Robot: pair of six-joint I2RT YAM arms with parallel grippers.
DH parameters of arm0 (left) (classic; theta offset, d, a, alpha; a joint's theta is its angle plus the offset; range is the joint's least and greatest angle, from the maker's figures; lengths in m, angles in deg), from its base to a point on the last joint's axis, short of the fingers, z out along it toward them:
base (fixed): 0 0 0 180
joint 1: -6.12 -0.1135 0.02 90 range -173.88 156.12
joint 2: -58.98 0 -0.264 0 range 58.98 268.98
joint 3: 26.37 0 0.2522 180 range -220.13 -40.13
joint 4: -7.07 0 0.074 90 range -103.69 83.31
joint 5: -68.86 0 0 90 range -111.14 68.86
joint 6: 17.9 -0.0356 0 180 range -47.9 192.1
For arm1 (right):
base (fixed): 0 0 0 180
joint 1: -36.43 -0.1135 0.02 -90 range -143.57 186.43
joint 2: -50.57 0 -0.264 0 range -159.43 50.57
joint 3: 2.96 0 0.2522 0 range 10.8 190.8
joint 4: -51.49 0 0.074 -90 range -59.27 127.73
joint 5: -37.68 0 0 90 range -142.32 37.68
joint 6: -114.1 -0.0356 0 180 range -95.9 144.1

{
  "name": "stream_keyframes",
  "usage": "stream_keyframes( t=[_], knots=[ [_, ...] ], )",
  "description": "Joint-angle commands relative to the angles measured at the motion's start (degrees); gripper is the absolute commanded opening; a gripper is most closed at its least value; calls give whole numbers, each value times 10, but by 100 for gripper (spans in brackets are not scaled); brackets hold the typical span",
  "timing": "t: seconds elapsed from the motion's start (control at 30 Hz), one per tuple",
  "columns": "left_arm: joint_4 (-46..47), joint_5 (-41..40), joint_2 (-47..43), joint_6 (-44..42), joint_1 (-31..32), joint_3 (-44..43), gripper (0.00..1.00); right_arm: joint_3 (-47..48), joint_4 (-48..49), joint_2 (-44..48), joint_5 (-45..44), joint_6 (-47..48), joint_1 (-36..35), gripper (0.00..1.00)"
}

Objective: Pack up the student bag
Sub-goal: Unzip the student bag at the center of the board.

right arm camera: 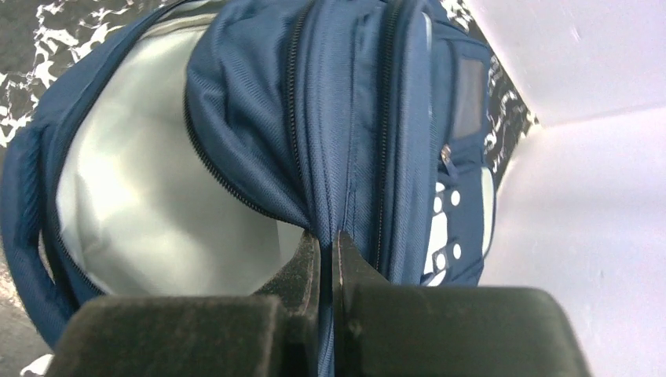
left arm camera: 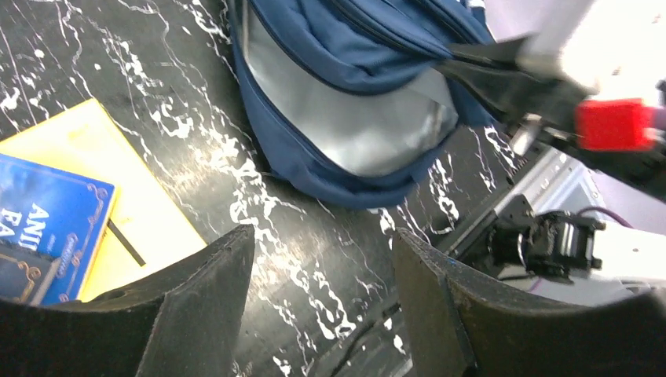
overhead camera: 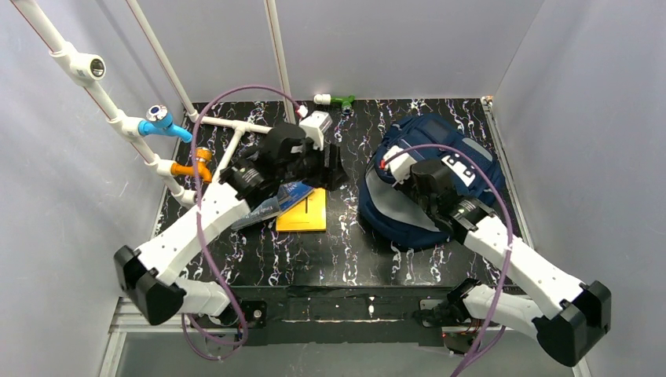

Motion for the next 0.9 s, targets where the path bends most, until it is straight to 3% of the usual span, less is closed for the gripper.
stream_keyframes(
  t=[0.0,0.07,0.23,0.4,0.53,0.6,0.63,0.67,0.7,0.87],
  knots=[
    [-30,40,-59,27,0,62,63,-8,122,-31,138,153,6,1],
    [-29,53,-87,37,0,80,64,0,123,-49,162,217,7,1],
    [-29,88,-155,36,0,111,65,31,21,-102,195,347,12,1],
    [-39,77,-228,17,0,132,69,-28,17,-43,161,288,14,1],
    [-44,39,-282,6,0,148,77,-51,-3,18,59,196,13,4],
    [-45,28,-297,2,0,152,79,-35,-10,32,14,140,13,37],
    [-45,25,-301,0,0,152,79,-20,-20,32,3,106,13,58],
    [-46,24,-305,-1,0,151,79,3,-35,28,13,68,13,87],
    [-46,22,-307,-2,0,150,80,29,-53,17,37,22,13,97],
    [-56,9,-319,-4,0,137,80,160,-67,-72,231,-302,13,98]
  ],
)
